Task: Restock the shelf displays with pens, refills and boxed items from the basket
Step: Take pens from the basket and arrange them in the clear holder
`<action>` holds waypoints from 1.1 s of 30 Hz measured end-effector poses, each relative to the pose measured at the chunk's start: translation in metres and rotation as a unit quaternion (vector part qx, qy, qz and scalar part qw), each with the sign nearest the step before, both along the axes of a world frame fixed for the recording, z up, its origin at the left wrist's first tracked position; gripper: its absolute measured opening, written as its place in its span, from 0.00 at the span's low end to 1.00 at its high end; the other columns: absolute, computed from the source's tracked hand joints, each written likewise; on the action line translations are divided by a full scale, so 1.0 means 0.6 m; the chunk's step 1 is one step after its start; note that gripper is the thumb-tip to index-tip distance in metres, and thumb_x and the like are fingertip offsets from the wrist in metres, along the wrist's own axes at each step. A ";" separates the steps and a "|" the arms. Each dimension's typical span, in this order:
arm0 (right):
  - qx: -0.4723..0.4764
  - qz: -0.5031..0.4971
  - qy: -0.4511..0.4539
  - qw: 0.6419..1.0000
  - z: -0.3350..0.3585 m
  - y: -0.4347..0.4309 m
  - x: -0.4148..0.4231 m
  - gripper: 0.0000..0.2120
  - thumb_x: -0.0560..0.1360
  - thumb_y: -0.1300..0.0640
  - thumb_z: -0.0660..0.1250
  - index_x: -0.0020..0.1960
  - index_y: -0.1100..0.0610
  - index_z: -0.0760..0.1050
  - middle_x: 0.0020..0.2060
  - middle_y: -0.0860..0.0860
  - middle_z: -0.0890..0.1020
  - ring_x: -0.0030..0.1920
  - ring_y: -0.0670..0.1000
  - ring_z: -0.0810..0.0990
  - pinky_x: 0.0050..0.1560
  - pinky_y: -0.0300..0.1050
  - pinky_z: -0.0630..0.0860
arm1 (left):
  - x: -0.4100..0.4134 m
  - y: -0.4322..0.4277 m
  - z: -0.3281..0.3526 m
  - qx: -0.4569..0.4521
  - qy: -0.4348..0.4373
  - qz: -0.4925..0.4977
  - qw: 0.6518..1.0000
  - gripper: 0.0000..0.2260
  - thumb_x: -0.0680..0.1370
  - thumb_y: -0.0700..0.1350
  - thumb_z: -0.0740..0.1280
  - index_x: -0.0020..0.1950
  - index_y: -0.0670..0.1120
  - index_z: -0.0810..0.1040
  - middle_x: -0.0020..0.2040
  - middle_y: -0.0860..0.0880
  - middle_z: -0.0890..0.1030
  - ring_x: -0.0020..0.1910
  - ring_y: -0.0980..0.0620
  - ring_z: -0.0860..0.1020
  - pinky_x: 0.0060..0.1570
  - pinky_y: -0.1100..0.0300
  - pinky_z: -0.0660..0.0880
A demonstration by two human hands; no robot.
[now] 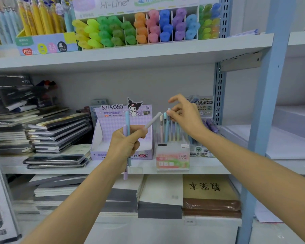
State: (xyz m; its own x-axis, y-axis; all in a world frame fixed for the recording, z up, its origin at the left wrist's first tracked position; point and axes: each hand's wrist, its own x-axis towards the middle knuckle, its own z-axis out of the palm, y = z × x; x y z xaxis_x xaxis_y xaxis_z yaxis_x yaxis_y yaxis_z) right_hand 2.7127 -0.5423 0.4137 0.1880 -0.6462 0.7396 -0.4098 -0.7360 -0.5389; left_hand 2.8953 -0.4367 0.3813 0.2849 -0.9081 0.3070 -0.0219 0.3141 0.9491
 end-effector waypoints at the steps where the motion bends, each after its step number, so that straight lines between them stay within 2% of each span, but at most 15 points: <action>1: -0.020 -0.013 0.007 1.000 -0.001 -0.003 0.002 0.05 0.75 0.62 0.70 0.51 0.58 0.76 0.40 0.54 0.83 0.41 0.54 0.82 0.49 0.54 0.79 | 0.002 0.000 -0.001 -0.001 -0.002 0.000 1.000 0.02 0.73 0.41 0.73 0.44 0.44 0.82 0.34 0.49 0.80 0.24 0.56 0.66 0.20 0.67 0.62; 3: -0.062 -0.060 0.035 0.996 -0.006 -0.008 0.006 0.03 0.74 0.60 0.71 0.47 0.57 0.79 0.43 0.51 0.80 0.44 0.51 0.78 0.50 0.51 0.77 | 0.005 -0.001 -0.003 -0.006 -0.005 -0.003 1.000 0.03 0.72 0.43 0.75 0.44 0.46 0.83 0.36 0.48 0.81 0.25 0.56 0.68 0.21 0.67 0.63; 5: -0.059 -0.089 0.063 0.992 -0.007 -0.014 0.007 0.03 0.74 0.58 0.71 0.47 0.57 0.81 0.45 0.51 0.75 0.49 0.50 0.74 0.51 0.48 0.73 | 0.008 -0.001 -0.004 -0.008 -0.013 -0.005 1.000 0.02 0.71 0.44 0.76 0.41 0.49 0.85 0.37 0.47 0.82 0.26 0.56 0.70 0.21 0.66 0.64; 8: -0.015 -0.103 0.133 0.986 -0.009 -0.018 0.005 0.07 0.76 0.57 0.69 0.52 0.57 0.83 0.48 0.55 0.74 0.54 0.52 0.72 0.55 0.50 0.72 | 0.010 -0.001 -0.004 -0.010 -0.027 0.000 1.000 0.03 0.70 0.44 0.77 0.40 0.49 0.84 0.36 0.47 0.82 0.25 0.56 0.70 0.22 0.66 0.65; 10: -0.014 -0.090 0.110 0.990 -0.005 -0.011 0.002 0.09 0.78 0.56 0.67 0.55 0.57 0.82 0.48 0.53 0.73 0.51 0.50 0.72 0.53 0.47 0.71 | 0.010 -0.002 -0.004 -0.010 -0.030 0.006 0.999 0.04 0.70 0.43 0.77 0.40 0.47 0.83 0.37 0.45 0.83 0.25 0.56 0.70 0.22 0.67 0.66; 13: 0.011 0.044 0.011 0.999 0.012 0.018 -0.007 0.10 0.80 0.54 0.64 0.58 0.54 0.80 0.45 0.46 0.77 0.44 0.48 0.78 0.47 0.41 0.72 | 0.006 -0.004 -0.001 -0.008 -0.033 0.010 0.999 0.05 0.70 0.43 0.77 0.40 0.46 0.83 0.38 0.44 0.84 0.24 0.57 0.71 0.21 0.67 0.66; 14: 0.046 0.116 0.006 0.992 0.017 0.029 -0.012 0.10 0.80 0.54 0.64 0.58 0.54 0.80 0.44 0.46 0.79 0.42 0.48 0.80 0.44 0.41 0.74 | 0.004 -0.004 0.000 -0.008 -0.034 0.008 0.999 0.05 0.70 0.43 0.77 0.40 0.46 0.83 0.38 0.44 0.84 0.24 0.56 0.70 0.21 0.67 0.65; 16: 0.089 0.205 0.057 0.973 0.019 0.045 -0.019 0.09 0.79 0.56 0.66 0.57 0.53 0.81 0.42 0.48 0.83 0.39 0.47 0.82 0.41 0.39 0.77 | -0.001 -0.002 0.003 -0.013 -0.034 -0.003 0.999 0.06 0.69 0.44 0.78 0.41 0.46 0.83 0.38 0.44 0.84 0.25 0.56 0.70 0.21 0.67 0.64; 17: 0.093 0.222 0.073 0.968 0.017 0.050 -0.024 0.08 0.77 0.58 0.68 0.55 0.54 0.82 0.41 0.50 0.84 0.38 0.46 0.81 0.41 0.38 0.77 | -0.002 0.000 0.007 -0.018 -0.030 -0.016 0.999 0.06 0.68 0.45 0.78 0.41 0.47 0.83 0.39 0.44 0.85 0.25 0.56 0.71 0.21 0.67 0.63; 19: 0.085 0.230 0.045 0.968 0.013 0.053 -0.036 0.08 0.76 0.59 0.70 0.54 0.57 0.83 0.41 0.55 0.84 0.38 0.47 0.81 0.42 0.36 0.77 | -0.003 0.006 0.016 -0.034 -0.007 -0.055 0.998 0.11 0.65 0.49 0.78 0.44 0.48 0.83 0.42 0.44 0.85 0.26 0.56 0.71 0.20 0.68 0.61; 23: 0.102 0.239 -0.022 0.965 0.005 0.052 -0.064 0.08 0.76 0.61 0.69 0.53 0.60 0.82 0.40 0.55 0.85 0.38 0.48 0.81 0.41 0.37 0.78 | -0.006 0.011 0.029 -0.047 0.065 -0.089 0.993 0.18 0.60 0.49 0.79 0.48 0.47 0.85 0.43 0.46 0.82 0.26 0.56 0.70 0.20 0.68 0.57; 26: 0.126 0.245 -0.001 0.961 -0.008 0.057 -0.065 0.07 0.75 0.61 0.70 0.52 0.59 0.81 0.40 0.57 0.85 0.39 0.52 0.83 0.46 0.50 0.81 | -0.020 0.012 0.029 -0.065 0.098 -0.075 0.990 0.08 0.70 0.44 0.75 0.47 0.46 0.83 0.43 0.48 0.84 0.26 0.57 0.70 0.18 0.69 0.58; 27: 0.135 0.256 0.009 0.957 -0.012 0.060 -0.063 0.06 0.75 0.60 0.70 0.52 0.58 0.81 0.40 0.56 0.85 0.40 0.53 0.83 0.47 0.51 0.80 | -0.025 0.012 0.028 -0.070 0.112 -0.065 0.989 0.03 0.74 0.44 0.72 0.47 0.48 0.83 0.42 0.49 0.85 0.26 0.58 0.70 0.18 0.69 0.59; 30: 0.140 0.291 0.071 0.944 -0.014 0.072 -0.060 0.06 0.76 0.58 0.69 0.53 0.58 0.81 0.42 0.54 0.85 0.44 0.53 0.84 0.49 0.45 0.81 | -0.034 0.015 0.029 -0.076 0.116 -0.033 0.990 0.04 0.76 0.47 0.71 0.44 0.51 0.84 0.37 0.52 0.82 0.25 0.58 0.70 0.19 0.70 0.59; 33: 0.100 0.253 0.081 0.959 -0.006 0.082 -0.055 0.08 0.78 0.54 0.67 0.55 0.54 0.80 0.46 0.51 0.85 0.47 0.52 0.83 0.52 0.44 0.80 | -0.039 0.022 0.030 -0.077 0.043 -0.017 0.996 0.05 0.76 0.48 0.71 0.47 0.47 0.83 0.34 0.54 0.80 0.25 0.57 0.69 0.20 0.69 0.59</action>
State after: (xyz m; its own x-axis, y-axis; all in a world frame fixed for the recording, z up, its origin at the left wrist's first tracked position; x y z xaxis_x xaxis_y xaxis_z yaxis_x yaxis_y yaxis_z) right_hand 2.6798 -0.4930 0.4101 0.6170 -0.5677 0.5450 -0.1186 -0.7517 -0.6488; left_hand 2.8722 -0.4238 0.3995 0.2858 -0.8620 0.4187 0.0715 0.4549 0.8877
